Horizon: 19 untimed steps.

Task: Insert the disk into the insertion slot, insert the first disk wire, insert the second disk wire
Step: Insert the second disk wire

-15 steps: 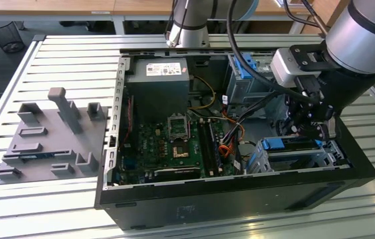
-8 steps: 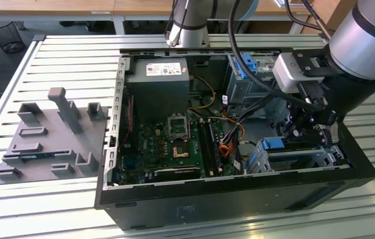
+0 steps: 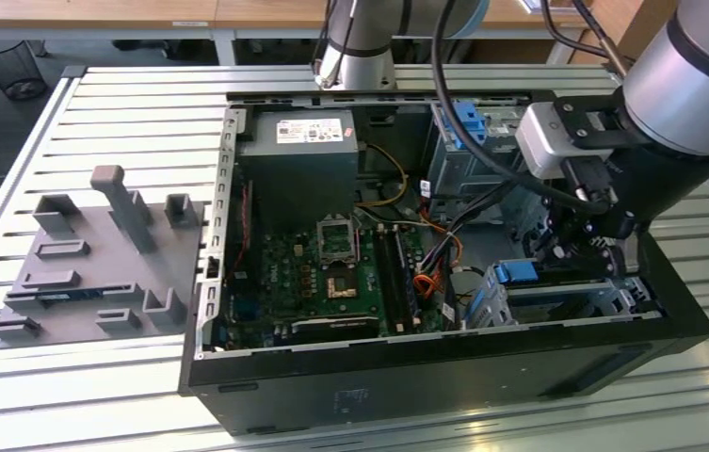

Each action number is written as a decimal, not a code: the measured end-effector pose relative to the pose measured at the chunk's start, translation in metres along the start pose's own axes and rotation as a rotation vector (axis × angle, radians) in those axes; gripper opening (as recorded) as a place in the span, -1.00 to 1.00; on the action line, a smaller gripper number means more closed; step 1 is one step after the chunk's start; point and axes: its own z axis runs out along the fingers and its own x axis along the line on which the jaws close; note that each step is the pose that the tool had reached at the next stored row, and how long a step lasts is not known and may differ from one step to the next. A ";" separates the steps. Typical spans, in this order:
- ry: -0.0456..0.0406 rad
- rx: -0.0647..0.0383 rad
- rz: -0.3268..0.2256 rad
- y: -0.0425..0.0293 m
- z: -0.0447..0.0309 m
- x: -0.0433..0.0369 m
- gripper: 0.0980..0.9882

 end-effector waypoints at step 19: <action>-0.0175 0.001 0.009 -0.0019 0.0027 0.0071 -0.89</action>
